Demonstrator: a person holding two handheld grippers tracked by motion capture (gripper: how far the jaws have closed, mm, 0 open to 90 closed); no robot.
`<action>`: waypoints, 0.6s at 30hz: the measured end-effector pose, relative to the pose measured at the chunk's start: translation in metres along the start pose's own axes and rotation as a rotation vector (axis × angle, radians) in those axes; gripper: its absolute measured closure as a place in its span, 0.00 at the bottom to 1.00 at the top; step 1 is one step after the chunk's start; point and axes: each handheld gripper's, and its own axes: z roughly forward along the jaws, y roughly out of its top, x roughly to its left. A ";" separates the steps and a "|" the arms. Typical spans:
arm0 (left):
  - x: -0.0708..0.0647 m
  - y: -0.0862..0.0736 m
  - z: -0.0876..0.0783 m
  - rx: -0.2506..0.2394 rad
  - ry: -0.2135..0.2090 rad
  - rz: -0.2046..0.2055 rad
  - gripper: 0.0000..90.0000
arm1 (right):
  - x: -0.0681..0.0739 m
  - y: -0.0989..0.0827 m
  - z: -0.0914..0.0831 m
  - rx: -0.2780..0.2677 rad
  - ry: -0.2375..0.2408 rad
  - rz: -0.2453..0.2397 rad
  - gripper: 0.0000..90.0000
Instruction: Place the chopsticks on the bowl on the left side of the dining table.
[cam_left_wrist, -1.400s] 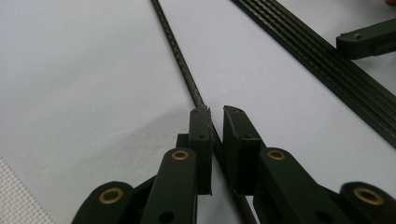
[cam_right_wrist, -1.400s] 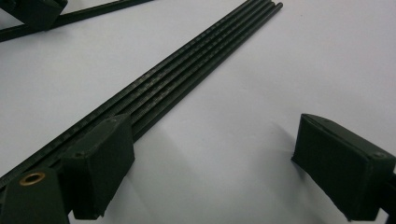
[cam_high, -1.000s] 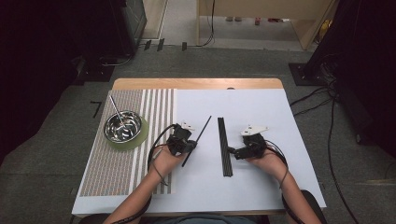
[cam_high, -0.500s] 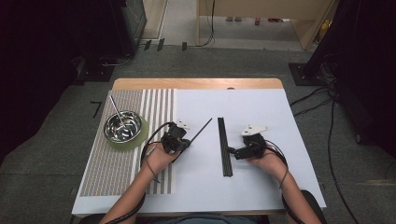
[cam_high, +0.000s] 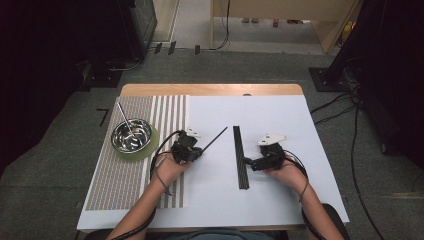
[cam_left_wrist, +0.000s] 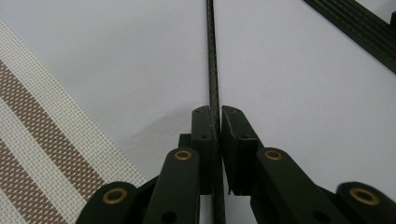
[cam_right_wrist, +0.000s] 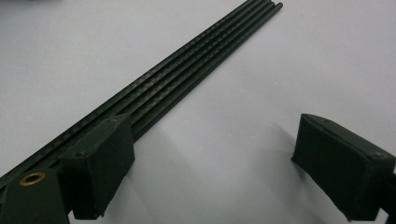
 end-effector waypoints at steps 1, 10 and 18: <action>-0.001 -0.001 0.000 -0.006 0.004 0.003 0.95 | 0.000 0.000 0.000 0.000 0.000 0.000 0.13; 0.004 0.001 -0.002 0.005 -0.021 -0.033 0.97 | 0.000 0.000 0.000 0.000 0.000 0.000 0.13; 0.010 0.002 -0.010 -0.016 -0.041 -0.051 0.97 | 0.000 0.000 0.000 -0.002 0.001 0.000 0.13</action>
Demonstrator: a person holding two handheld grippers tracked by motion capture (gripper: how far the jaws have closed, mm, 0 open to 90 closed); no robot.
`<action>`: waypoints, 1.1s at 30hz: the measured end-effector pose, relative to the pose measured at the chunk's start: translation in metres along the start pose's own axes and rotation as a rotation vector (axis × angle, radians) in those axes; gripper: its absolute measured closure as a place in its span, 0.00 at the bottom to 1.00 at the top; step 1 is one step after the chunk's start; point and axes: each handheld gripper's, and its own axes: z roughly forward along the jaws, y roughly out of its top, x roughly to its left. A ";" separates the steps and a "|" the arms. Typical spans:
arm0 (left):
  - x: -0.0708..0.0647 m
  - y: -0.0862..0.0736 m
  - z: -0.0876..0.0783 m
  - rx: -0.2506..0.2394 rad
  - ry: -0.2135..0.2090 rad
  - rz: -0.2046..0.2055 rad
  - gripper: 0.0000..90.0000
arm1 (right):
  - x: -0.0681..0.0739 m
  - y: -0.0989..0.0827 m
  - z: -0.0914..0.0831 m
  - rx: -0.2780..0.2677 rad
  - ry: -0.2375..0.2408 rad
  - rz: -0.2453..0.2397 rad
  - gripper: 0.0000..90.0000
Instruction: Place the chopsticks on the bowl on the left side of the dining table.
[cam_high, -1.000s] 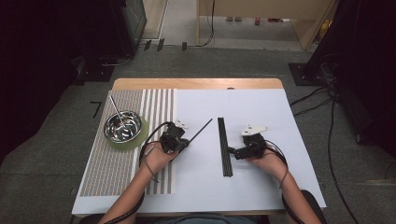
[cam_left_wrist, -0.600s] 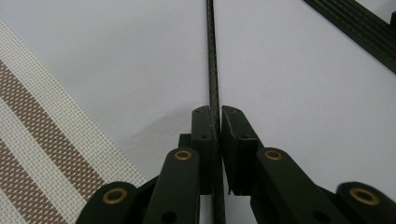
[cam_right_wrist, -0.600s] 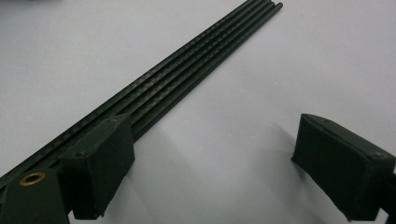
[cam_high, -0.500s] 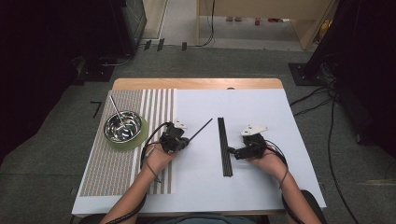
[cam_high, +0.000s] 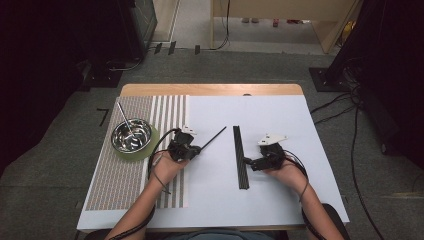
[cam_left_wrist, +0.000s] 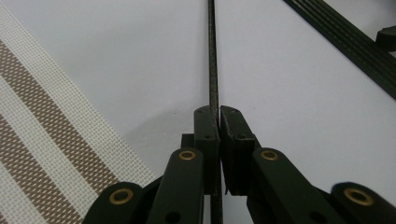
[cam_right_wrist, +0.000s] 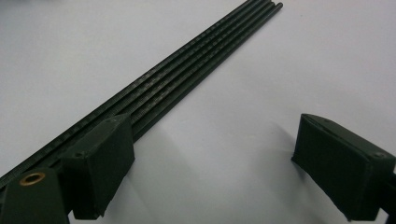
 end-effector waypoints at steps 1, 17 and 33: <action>0.001 0.000 -0.001 -0.004 -0.003 -0.003 0.97 | 0.000 0.000 0.000 0.000 0.000 0.000 0.13; 0.005 0.001 -0.011 -0.002 -0.021 0.002 0.97 | 0.000 0.000 0.000 0.000 0.000 0.000 0.13; 0.010 0.002 -0.023 -0.012 -0.014 0.006 0.97 | 0.000 0.000 0.000 0.000 0.000 -0.002 0.13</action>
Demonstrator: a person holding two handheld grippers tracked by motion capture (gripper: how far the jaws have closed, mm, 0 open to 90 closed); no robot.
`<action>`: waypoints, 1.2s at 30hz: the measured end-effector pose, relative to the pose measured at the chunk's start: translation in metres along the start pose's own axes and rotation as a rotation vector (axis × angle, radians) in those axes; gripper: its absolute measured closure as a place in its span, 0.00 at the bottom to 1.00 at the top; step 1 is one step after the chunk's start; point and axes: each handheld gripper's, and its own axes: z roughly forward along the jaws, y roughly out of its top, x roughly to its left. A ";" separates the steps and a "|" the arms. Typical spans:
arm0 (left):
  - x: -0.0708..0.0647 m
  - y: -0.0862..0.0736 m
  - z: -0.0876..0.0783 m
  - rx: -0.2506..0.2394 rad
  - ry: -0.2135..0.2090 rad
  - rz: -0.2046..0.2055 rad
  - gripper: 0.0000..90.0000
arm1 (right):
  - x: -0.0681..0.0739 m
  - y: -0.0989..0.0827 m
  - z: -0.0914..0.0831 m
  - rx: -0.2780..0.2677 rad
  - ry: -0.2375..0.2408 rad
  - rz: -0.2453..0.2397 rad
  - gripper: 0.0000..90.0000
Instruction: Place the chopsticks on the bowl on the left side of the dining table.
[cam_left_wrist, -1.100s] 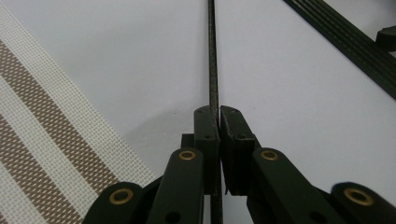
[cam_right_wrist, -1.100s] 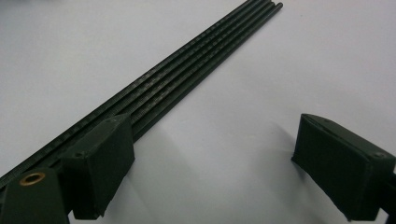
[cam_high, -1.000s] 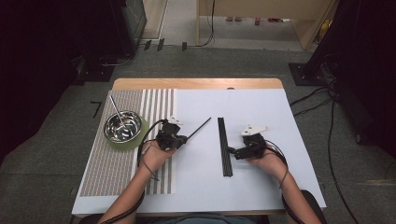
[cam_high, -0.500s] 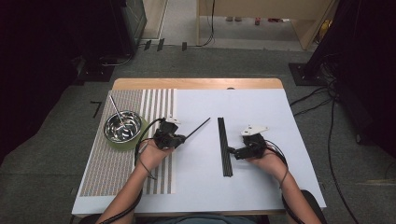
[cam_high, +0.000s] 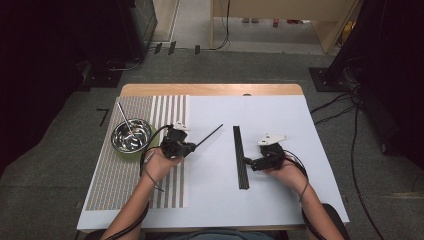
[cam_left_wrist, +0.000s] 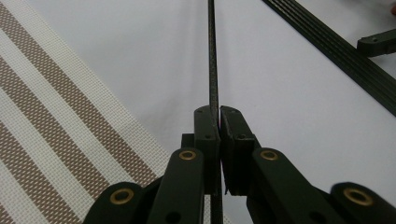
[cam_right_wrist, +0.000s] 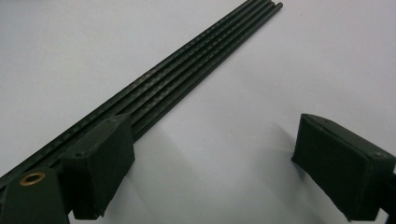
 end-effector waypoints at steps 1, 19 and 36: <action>0.001 0.000 -0.001 0.000 0.003 0.000 0.97 | 0.000 0.000 0.000 0.000 0.000 0.000 0.13; 0.010 0.000 -0.014 -0.017 0.005 -0.023 0.97 | 0.000 0.000 0.000 0.000 0.000 0.000 0.13; 0.021 -0.002 -0.026 -0.030 0.014 -0.046 0.97 | 0.000 0.000 0.000 -0.001 0.000 0.002 0.13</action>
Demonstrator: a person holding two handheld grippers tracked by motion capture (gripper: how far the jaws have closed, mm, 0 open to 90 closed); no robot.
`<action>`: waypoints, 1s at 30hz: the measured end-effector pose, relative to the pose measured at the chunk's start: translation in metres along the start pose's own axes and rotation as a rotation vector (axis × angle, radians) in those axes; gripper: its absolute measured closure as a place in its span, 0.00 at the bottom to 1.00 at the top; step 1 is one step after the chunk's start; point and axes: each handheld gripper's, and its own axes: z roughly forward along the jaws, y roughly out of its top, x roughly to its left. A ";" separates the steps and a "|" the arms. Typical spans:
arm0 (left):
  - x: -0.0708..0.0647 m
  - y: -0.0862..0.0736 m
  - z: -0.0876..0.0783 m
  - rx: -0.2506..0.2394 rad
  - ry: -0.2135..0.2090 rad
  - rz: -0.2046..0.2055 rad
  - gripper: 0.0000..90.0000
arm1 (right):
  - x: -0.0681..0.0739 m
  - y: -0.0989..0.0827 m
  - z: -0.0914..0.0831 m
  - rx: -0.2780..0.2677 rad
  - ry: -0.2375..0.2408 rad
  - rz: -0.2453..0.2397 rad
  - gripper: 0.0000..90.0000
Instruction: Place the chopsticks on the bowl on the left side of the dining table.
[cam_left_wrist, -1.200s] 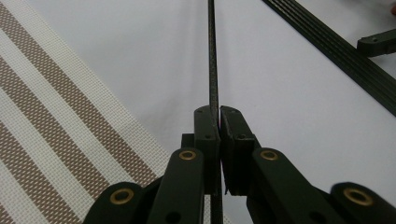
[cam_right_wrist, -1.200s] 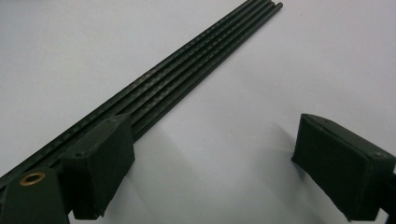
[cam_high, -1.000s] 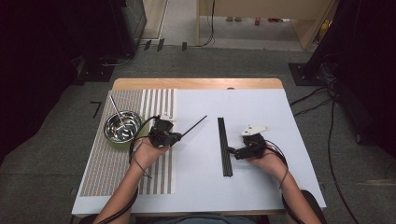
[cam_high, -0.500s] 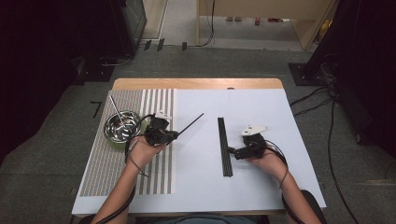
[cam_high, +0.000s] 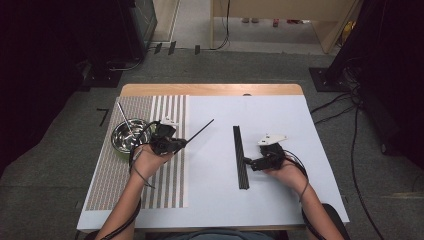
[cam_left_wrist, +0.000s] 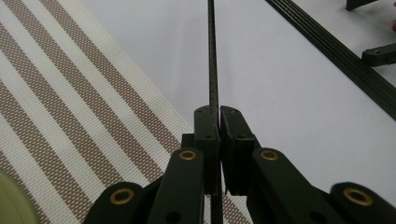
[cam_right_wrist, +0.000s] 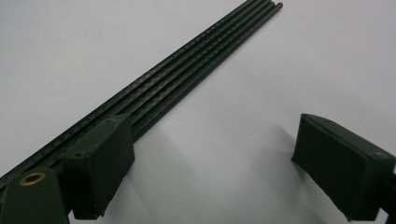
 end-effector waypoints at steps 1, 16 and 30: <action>0.001 0.000 -0.001 -0.002 0.001 -0.002 0.97 | 0.000 0.000 0.000 0.001 0.000 -0.002 0.13; 0.009 -0.003 -0.010 0.002 0.007 -0.021 0.97 | 0.000 0.000 0.000 0.001 0.000 -0.002 0.13; 0.017 -0.006 -0.023 -0.008 0.021 -0.026 0.97 | 0.000 0.000 0.000 0.000 0.000 -0.001 0.13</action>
